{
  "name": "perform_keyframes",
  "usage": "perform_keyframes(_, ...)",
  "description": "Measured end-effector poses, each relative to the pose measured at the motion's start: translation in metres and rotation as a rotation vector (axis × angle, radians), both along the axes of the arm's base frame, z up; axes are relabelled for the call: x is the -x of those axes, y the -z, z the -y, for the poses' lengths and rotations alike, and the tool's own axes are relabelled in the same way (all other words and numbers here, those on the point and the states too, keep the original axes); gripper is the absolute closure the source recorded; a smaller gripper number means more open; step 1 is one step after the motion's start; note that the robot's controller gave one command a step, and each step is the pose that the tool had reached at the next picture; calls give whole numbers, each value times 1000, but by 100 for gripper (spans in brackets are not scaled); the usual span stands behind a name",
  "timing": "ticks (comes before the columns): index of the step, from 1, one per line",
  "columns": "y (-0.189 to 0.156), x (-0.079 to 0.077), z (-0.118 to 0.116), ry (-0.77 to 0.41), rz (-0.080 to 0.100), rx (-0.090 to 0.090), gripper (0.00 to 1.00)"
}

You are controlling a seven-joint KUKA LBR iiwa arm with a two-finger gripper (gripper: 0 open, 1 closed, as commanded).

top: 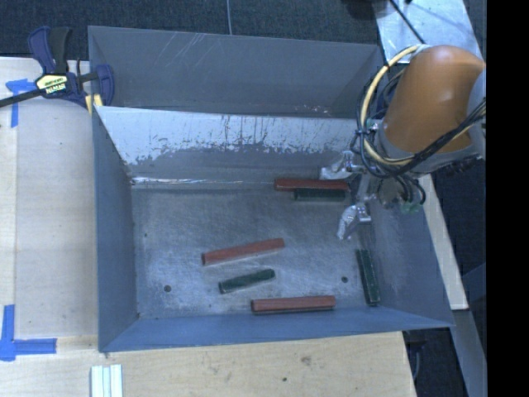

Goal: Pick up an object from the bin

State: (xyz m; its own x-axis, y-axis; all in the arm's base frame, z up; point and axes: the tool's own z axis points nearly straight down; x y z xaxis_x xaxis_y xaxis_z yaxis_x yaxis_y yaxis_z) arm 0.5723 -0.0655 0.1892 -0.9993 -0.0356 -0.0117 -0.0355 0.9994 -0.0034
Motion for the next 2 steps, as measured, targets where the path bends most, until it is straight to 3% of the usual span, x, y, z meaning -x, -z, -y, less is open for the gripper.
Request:
perform_keyframes(1,44,-12,-25,73,-9,-4,0)
perform_keyframes(2,66,-27,-34,255,-7,-5,0)
